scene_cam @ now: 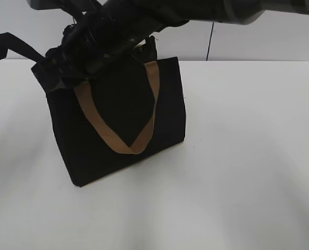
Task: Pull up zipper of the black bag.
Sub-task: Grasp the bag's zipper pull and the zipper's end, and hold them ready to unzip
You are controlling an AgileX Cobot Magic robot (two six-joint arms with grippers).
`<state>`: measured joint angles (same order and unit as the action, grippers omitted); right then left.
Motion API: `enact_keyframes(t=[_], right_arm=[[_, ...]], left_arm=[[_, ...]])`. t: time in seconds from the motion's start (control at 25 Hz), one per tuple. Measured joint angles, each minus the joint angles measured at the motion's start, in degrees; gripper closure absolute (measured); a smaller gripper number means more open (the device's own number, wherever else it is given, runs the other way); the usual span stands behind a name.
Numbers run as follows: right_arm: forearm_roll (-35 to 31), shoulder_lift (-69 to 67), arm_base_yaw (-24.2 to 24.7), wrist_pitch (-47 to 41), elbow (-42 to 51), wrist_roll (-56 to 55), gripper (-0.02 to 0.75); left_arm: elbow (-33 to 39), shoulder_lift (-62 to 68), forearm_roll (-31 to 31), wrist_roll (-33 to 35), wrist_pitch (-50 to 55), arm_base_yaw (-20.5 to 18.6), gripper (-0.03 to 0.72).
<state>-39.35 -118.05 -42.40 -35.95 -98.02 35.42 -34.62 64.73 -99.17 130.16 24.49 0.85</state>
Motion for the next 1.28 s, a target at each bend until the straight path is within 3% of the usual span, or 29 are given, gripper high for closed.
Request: enact_keyframes(t=[0.52, 1.04, 1.16, 1.28], right_arm=[[0.2, 1.0, 0.0, 0.5, 0.0, -8.9, 0.489], [0.8, -0.2, 0.0, 0.4, 0.0, -5.4, 0.505], [0.8, -0.2, 0.0, 0.4, 0.0, -5.3, 0.533], [0.9, -0.2, 0.0, 0.4, 0.0, -5.3, 0.619]], left_arm=[[0.0, 0.0, 0.0, 0.0, -0.5, 0.0, 0.661], [0.0, 0.0, 0.0, 0.0, -0.5, 0.0, 0.661], [0.0, 0.0, 0.0, 0.0, -0.7, 0.0, 0.661], [0.0, 0.0, 0.0, 0.0, -0.8, 0.0, 0.661]])
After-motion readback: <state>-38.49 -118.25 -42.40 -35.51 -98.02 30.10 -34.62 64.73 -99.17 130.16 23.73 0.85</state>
